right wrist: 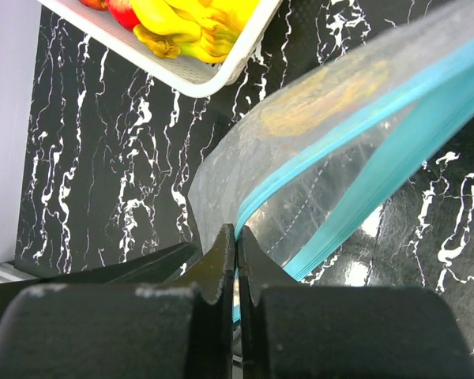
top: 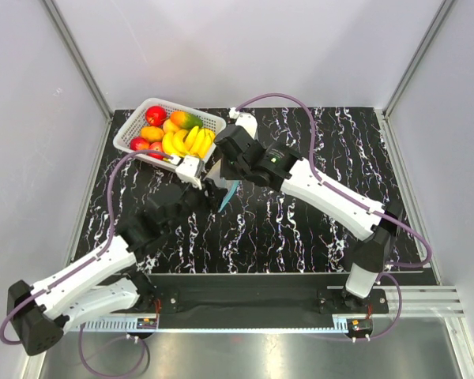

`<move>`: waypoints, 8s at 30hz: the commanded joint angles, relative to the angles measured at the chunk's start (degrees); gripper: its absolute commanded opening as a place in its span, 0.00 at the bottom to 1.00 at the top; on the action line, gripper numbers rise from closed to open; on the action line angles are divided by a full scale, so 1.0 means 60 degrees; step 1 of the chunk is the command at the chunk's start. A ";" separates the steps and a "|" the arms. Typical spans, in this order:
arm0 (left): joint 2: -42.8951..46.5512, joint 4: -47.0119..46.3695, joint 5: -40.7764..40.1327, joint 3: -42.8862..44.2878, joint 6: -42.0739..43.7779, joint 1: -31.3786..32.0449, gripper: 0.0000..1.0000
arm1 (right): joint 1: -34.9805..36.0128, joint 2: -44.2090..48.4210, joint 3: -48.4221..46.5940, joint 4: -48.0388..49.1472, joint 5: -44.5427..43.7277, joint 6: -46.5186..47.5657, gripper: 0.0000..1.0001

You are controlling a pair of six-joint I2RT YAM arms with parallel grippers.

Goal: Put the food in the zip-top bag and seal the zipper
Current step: Pick up the zipper food storage bag at the center of the board, then open the zipper of the food storage bag, then pick up the fake fruit from the bin.

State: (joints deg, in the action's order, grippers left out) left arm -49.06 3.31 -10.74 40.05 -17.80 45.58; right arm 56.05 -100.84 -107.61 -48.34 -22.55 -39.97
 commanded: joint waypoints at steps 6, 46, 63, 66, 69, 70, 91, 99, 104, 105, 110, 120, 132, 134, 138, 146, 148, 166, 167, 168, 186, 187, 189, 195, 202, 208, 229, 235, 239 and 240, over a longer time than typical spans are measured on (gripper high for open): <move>-0.0363 -0.0522 -0.1329 0.0473 0.0813 0.0357 0.51 | 0.0033 0.0268 -0.0155 0.0131 0.0388 -0.0326 0.00; -0.1829 -0.0669 -0.0656 0.1118 -0.1676 0.0694 0.00 | 0.0048 0.5233 0.4295 0.1230 -0.0344 0.0802 0.42; -0.1375 -0.0581 -0.0349 0.1264 -0.1794 0.0679 0.00 | 0.0018 0.5630 0.6261 0.3515 -0.0403 0.0757 0.59; -0.1331 -0.0581 -0.0231 0.1249 -0.1867 0.0679 0.00 | 0.0018 0.5425 0.6013 0.3413 -0.0607 0.0743 0.56; -0.1228 -0.0378 -0.0202 0.1220 -0.1896 0.0694 0.00 | 0.0004 0.5190 0.5807 0.3194 -0.0899 0.0655 0.55; -0.1155 -0.0376 -0.0173 0.1191 -0.1940 0.0679 0.00 | 0.0004 0.5161 0.5792 0.3193 -0.0988 0.0641 0.54; -0.1624 -0.0523 -0.0275 0.0210 -0.3597 0.0254 0.24 | -0.0392 0.3067 0.3537 -0.0731 -0.1926 0.0786 0.00; -0.1828 -0.1255 0.0352 0.0516 -0.2806 0.0225 0.76 | -0.0377 0.3008 0.3478 -0.0836 -0.0566 0.1373 0.00; -0.2326 -0.0949 0.0458 0.1175 -0.2410 0.0240 0.79 | -0.0392 0.2628 0.3214 -0.1128 -0.0330 0.1694 0.00; -0.2515 -0.0860 0.0428 0.1278 -0.2177 0.0225 0.79 | -0.0377 0.2583 0.3199 -0.1128 -0.0257 0.1710 0.00; -0.3015 -0.0303 0.0428 0.1967 -0.1750 0.0211 0.79 | -0.0392 0.2612 0.3419 -0.0924 -0.0066 0.1812 0.00; -0.3293 -0.0945 0.1744 0.1719 -0.1954 0.0093 0.49 | -0.0392 0.2612 0.3287 -0.0938 -0.0212 0.1929 0.00; -0.5093 -0.0874 0.1628 0.2143 -0.2920 -0.0389 0.00 | -0.0377 0.1339 0.1386 -0.3966 -0.2507 0.1608 0.00; -0.5562 -0.0991 0.1761 0.2128 -0.3053 -0.0725 0.00 | -0.0392 0.0814 0.0873 -0.5236 -0.3270 0.0953 0.00; -0.6237 -0.1182 0.2405 0.2084 -0.3288 -0.1108 0.00 | -0.0392 0.0064 0.0548 -0.6502 -0.5058 0.0071 0.00; -0.6267 -0.1006 0.1820 0.1894 -0.3054 -0.1122 0.00 | -0.0392 -0.0538 0.0285 -0.7486 -0.6305 -0.0927 0.00; -0.6136 -0.1020 0.1834 0.1894 -0.2864 -0.1108 0.00 | -0.0377 -0.0407 0.0240 -0.7311 -0.6233 -0.0753 0.00; -0.5243 -0.1678 0.2948 0.1997 -0.1984 -0.1122 0.64 | -0.0640 -0.0962 0.0768 -0.4877 -0.4181 0.1710 0.00; -0.4850 -0.1694 0.2948 0.1909 -0.1984 -0.1152 0.66 | -0.0684 -0.0933 0.0854 -0.4806 -0.4138 0.1753 0.00; -0.4643 -0.1723 0.2890 0.1676 -0.1999 -0.1195 0.71 | -0.0772 -0.0875 0.0942 -0.4689 -0.4080 0.1855 0.00; -0.3716 0.1862 -0.0562 0.3165 -0.1852 -0.4592 0.99 | -0.1286 -0.1256 0.1002 -0.4103 -0.3567 0.2705 0.00; -0.3907 0.2257 -0.0669 0.3386 -0.1867 -0.5029 0.99 | -0.1285 -0.1168 0.0987 -0.4030 -0.3552 0.2793 0.00; -0.4507 0.2290 -0.0291 0.3737 -0.1954 -0.5456 0.97 | -0.1271 -0.1124 0.0929 -0.3985 -0.3523 0.2838 0.00; -0.6232 0.2040 0.0194 0.4777 -0.1765 -0.6088 0.95 | -0.1271 -0.0919 0.0929 -0.3839 -0.3464 0.3072 0.00; -0.8855 0.4031 -0.0070 0.7691 -0.1779 -0.6264 0.96 | -0.1271 -0.0816 0.1089 -0.3531 -0.3274 0.3277 0.00; -0.9753 0.4296 0.0077 0.8090 -0.2116 -0.6425 0.96 | -0.1300 -0.0816 0.1207 -0.3355 -0.3186 0.3307 0.00; -0.7723 0.1325 0.2932 0.6232 -0.1955 -0.6923 0.49 | -0.1344 -0.0508 0.1427 -0.3135 -0.3098 0.3350 0.00; -0.6429 0.1527 0.3138 0.5834 -0.1531 -0.6967 0.53 | -0.1373 -0.0523 0.1368 -0.3165 -0.3054 0.3365 0.00; -0.6092 0.2449 0.3022 0.6097 -0.1281 -0.6982 0.53 | -0.1359 -0.0421 0.1397 -0.3121 -0.2981 0.3423 0.00; -0.6062 0.2944 0.2919 0.6228 -0.1266 -0.6982 0.53 | -0.1373 -0.0406 0.1383 -0.3121 -0.2981 0.3409 0.00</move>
State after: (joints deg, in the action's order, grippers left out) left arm -86.63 17.45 6.04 74.89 -27.46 3.92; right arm 48.34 -106.30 -98.50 -68.23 -40.82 -20.10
